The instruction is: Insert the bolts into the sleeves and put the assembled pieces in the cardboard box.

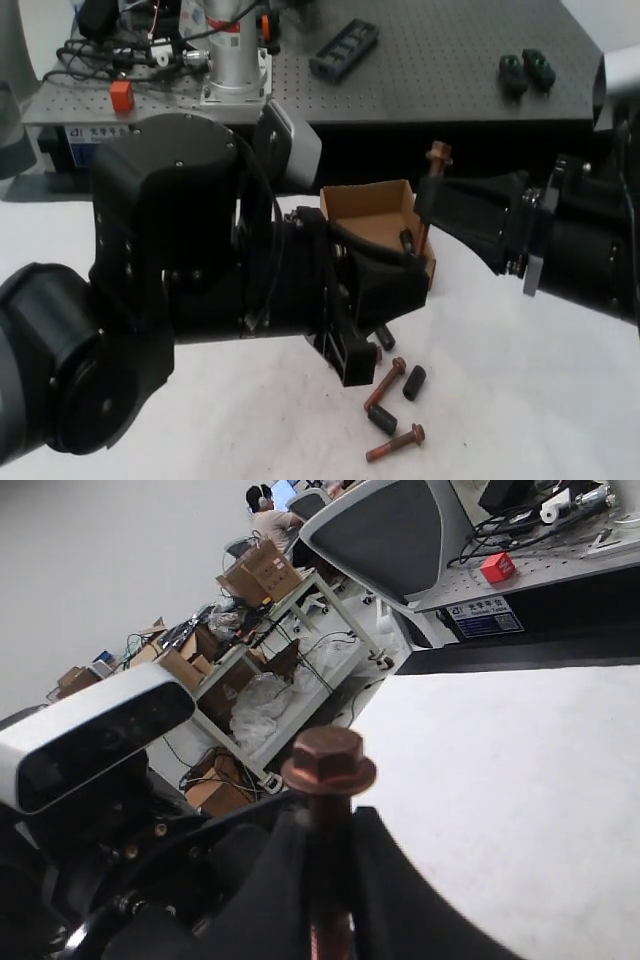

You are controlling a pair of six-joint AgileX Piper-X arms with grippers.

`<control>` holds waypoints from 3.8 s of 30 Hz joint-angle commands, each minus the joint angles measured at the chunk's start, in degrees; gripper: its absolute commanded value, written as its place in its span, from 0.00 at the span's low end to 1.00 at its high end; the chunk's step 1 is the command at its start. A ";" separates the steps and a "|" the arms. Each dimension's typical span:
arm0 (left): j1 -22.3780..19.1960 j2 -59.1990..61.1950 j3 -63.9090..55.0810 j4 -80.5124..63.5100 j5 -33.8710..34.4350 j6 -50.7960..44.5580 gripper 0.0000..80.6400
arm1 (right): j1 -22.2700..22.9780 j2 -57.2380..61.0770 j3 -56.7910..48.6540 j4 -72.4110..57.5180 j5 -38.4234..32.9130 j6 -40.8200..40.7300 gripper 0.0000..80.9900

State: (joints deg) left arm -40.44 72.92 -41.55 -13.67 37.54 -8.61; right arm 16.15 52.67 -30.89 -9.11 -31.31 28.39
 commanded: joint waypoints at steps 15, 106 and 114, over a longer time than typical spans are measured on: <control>1.01 5.18 -3.84 -6.46 -19.77 -1.04 0.01 | -5.85 -4.63 -0.09 8.21 -1.57 -5.12 0.50; 0.04 50.98 -55.83 64.47 -30.11 49.50 0.46 | -15.68 20.13 -21.54 61.48 17.21 -35.66 0.04; -0.04 53.07 -57.13 65.54 -32.33 51.96 0.33 | -15.68 18.68 -21.07 63.02 17.21 -35.66 0.04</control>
State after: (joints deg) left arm -40.17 126.04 -97.93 51.60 5.83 42.75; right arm 0.83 72.04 -51.84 53.90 -13.10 -7.54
